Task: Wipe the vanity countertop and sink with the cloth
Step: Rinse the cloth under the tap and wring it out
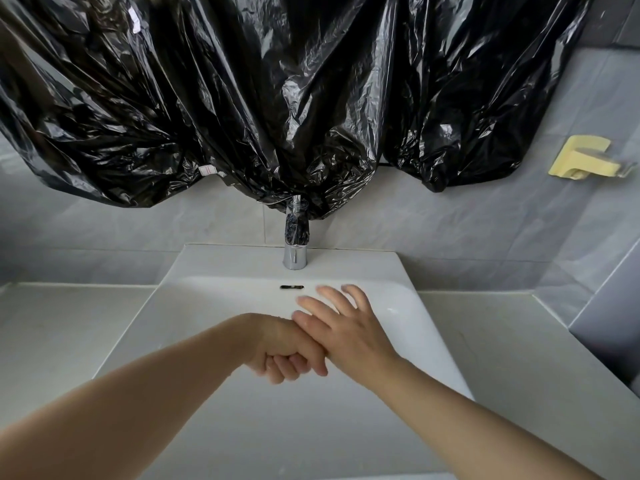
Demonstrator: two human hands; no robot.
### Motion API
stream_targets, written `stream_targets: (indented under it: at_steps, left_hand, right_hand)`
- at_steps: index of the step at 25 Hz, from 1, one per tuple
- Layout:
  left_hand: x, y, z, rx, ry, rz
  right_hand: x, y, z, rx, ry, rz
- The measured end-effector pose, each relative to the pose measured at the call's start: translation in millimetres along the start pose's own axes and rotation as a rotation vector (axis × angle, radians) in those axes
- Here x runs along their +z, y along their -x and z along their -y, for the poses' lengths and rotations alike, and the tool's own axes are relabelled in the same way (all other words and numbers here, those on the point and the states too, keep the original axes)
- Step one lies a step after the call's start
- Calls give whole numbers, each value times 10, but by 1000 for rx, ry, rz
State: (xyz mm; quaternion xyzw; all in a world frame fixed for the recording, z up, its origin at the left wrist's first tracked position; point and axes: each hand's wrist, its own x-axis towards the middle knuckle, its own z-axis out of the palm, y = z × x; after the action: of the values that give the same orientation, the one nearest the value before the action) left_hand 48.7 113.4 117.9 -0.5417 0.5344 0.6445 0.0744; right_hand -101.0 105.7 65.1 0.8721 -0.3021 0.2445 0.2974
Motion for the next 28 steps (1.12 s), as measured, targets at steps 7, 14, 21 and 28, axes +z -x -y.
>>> stream_targets:
  at_steps: [7, 14, 21, 28]
  left_hand:
    - [180, -205, -242, -4, -1173, -867]
    - [-12, -167, 3, 431, -1605, -986]
    - [19, -129, -141, 185, -822, -1079]
    - [-35, 85, -77, 118, 196, 78]
  right_hand:
    - [-226, -292, 54, 520, -205, 625]
    - [-298, -266, 222, 1130, -947, 787]
    - [-400, -273, -4, 1339, -1466, 427]
    - [-101, 13, -85, 120, 52, -190]
